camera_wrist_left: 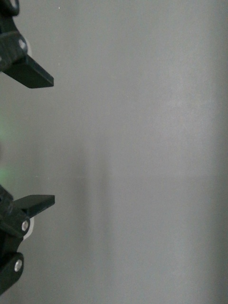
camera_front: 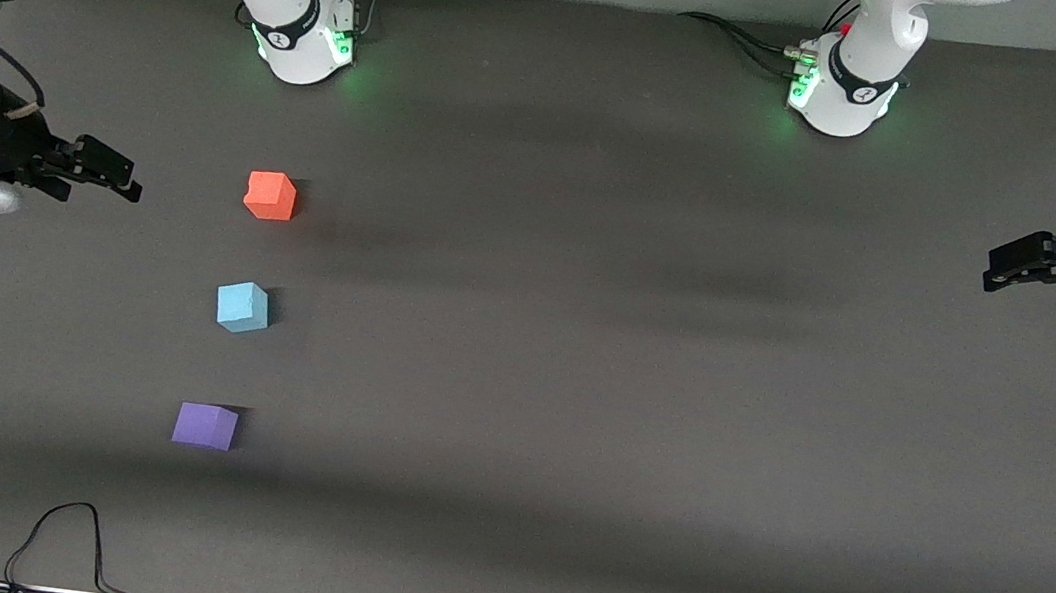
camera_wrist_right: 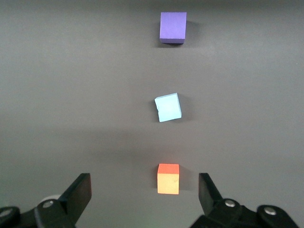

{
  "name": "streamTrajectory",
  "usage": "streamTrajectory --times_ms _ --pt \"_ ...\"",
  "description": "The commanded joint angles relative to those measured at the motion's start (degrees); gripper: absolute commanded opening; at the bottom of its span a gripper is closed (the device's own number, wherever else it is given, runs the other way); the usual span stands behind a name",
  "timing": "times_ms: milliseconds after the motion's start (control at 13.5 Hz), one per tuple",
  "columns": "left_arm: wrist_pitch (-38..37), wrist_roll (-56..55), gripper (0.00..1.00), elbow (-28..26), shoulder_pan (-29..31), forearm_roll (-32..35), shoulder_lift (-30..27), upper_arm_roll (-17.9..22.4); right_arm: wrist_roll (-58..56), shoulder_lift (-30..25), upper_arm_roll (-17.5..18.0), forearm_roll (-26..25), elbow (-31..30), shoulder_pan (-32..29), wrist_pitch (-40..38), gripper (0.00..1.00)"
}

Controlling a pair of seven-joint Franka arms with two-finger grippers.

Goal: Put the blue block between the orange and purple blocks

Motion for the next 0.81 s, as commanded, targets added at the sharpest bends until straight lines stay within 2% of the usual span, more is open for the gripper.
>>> streamTrajectory --times_ms 0,369,591,739 --pt "1.07 0.44 1.00 -0.89 -0.19 0.46 -0.67 0.14 1.05 -0.32 0.81 -1.57 -0.34 -0.41 1.40 1.00" --pt "1.33 0.44 1.00 -0.98 -0.10 0.29 -0.67 0.14 1.31 0.04 0.90 -1.75 0.99 -0.67 0.70 1.00" --pt "1.33 0.35 1.00 -0.98 -0.10 0.20 -0.67 0.14 6.40 0.04 1.07 -1.83 1.08 -0.41 -1.57 1.00" --pt "1.42 0.35 1.00 -0.98 -0.10 0.20 -0.67 0.14 6.15 0.04 1.16 -4.10 1.34 -0.41 -2.20 1.00"
